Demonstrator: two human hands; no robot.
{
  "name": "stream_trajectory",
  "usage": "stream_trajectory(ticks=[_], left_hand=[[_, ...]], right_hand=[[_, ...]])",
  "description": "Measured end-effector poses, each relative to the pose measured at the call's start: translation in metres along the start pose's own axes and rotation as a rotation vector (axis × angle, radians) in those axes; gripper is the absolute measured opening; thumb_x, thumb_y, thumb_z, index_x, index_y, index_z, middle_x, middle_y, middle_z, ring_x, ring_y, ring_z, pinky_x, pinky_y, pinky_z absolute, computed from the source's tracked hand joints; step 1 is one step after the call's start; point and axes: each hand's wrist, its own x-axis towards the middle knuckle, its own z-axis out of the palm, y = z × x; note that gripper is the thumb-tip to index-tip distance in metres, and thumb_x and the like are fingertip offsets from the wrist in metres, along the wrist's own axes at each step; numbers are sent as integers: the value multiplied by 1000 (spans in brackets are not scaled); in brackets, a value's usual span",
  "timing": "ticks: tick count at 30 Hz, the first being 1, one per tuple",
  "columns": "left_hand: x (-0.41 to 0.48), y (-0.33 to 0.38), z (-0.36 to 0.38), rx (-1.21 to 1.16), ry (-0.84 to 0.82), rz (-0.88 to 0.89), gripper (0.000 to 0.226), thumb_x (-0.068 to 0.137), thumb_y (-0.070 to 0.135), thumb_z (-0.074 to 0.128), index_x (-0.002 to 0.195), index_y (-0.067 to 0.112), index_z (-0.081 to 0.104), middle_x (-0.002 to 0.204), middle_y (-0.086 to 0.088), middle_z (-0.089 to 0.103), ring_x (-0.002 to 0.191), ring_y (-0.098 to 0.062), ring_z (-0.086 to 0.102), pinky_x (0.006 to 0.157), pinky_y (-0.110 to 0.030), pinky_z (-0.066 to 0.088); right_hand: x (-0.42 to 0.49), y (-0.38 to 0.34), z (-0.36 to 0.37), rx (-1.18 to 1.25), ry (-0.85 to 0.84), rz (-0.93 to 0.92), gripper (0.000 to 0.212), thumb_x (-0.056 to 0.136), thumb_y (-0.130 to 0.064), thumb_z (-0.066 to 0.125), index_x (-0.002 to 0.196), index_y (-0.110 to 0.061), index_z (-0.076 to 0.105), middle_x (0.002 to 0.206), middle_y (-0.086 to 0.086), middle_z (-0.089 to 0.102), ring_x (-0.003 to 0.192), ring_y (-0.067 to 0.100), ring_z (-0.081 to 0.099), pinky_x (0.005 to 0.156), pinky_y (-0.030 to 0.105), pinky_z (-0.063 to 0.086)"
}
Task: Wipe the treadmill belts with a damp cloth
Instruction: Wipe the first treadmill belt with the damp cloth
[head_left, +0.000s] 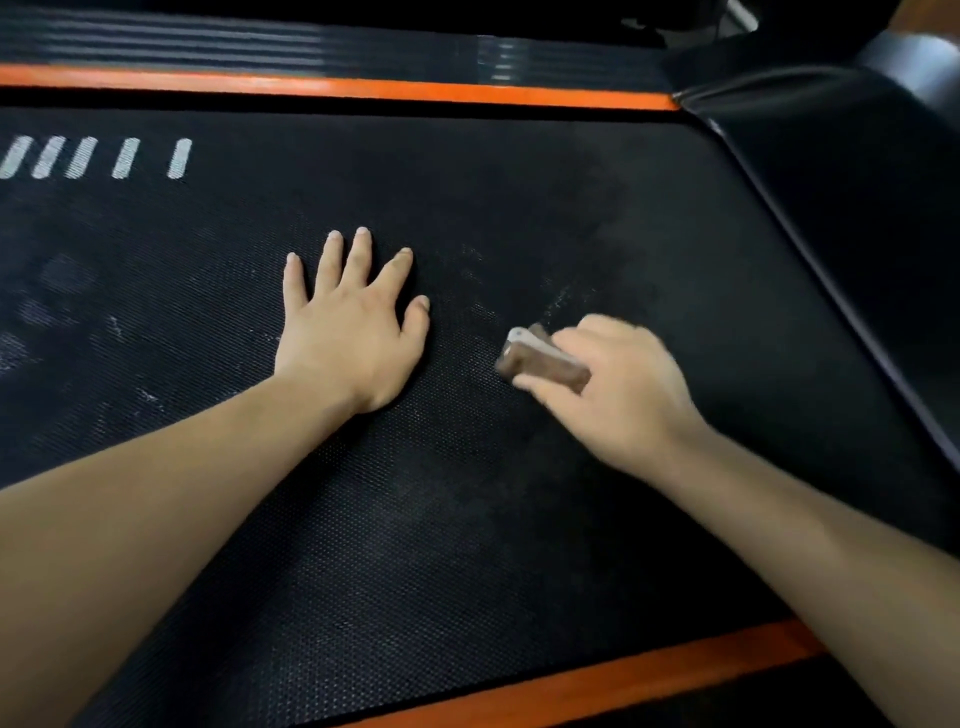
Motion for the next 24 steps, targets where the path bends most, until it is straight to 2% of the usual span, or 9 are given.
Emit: stream_trajectory(ticks=[4, 5, 9, 11, 15, 16, 18, 21, 24], left_hand=[[1, -2, 2, -2, 5, 0, 64, 104, 59, 17, 163, 34, 20, 173, -8, 6, 160, -28, -4, 126, -58, -4], [1, -2, 2, 0, 8, -1, 64, 104, 59, 18, 163, 34, 21, 173, -8, 6, 160, -28, -4, 126, -58, -4], [-1, -1, 1, -3, 25, -2, 64, 105, 58, 20, 163, 32, 23, 173, -9, 9, 160, -29, -2, 126, -58, -3], [-1, -1, 0, -11, 29, 2, 63, 105, 57, 20, 163, 32, 23, 173, -10, 10, 160, -29, -2, 126, -58, -3], [-1, -1, 0, -27, 26, 8, 64, 105, 58, 22, 163, 31, 24, 173, -11, 9, 160, -30, -2, 126, -59, -3], [-1, -1, 0, -29, 27, 8, 64, 105, 58, 22, 162, 31, 24, 173, -11, 9, 160, -30, -2, 126, -59, -3], [-1, -1, 0, -36, 22, 8, 64, 105, 57, 23, 162, 30, 25, 172, -12, 11, 160, -31, -1, 126, -60, -4], [-4, 2, -5, -41, 46, 30, 60, 106, 52, 28, 159, 24, 34, 170, -16, 19, 159, -35, 5, 125, -63, -4], [-9, 15, -13, -61, 123, 135, 51, 106, 42, 39, 151, 18, 45, 165, -18, 31, 157, -36, 16, 125, -64, 0]], right_hand=[[28, 37, -10, -138, 88, 288, 44, 90, -58, 63, 73, -21, 46, 79, -4, 51, 76, 28, 58, 65, 35, 39], [21, 31, -8, -142, 109, 290, 43, 90, -57, 63, 73, -21, 46, 79, -4, 50, 77, 29, 59, 65, 35, 39], [-39, -17, -1, 55, -5, -20, 39, 87, -52, 68, 69, -26, 45, 72, -11, 41, 63, 16, 45, 60, 32, 34], [-37, 0, -8, 7, -4, -64, 37, 87, -56, 63, 69, -28, 47, 72, -11, 41, 64, 17, 47, 62, 34, 39], [-5, 51, -20, -132, 113, 339, 41, 89, -57, 63, 75, -21, 53, 80, -4, 51, 81, 29, 60, 66, 35, 38], [-9, 48, -18, -137, 136, 339, 40, 89, -56, 64, 75, -20, 52, 80, -4, 50, 81, 29, 60, 67, 35, 38], [-32, 25, -12, -107, 123, 175, 37, 87, -56, 64, 73, -25, 50, 78, -7, 47, 74, 25, 56, 65, 34, 38], [-62, 8, -12, 50, -22, -9, 38, 87, -52, 66, 70, -28, 42, 73, -10, 41, 65, 13, 43, 64, 30, 32], [-39, 43, -21, -120, 63, 30, 37, 88, -56, 66, 71, -26, 49, 74, -9, 44, 69, 23, 52, 63, 31, 34]])
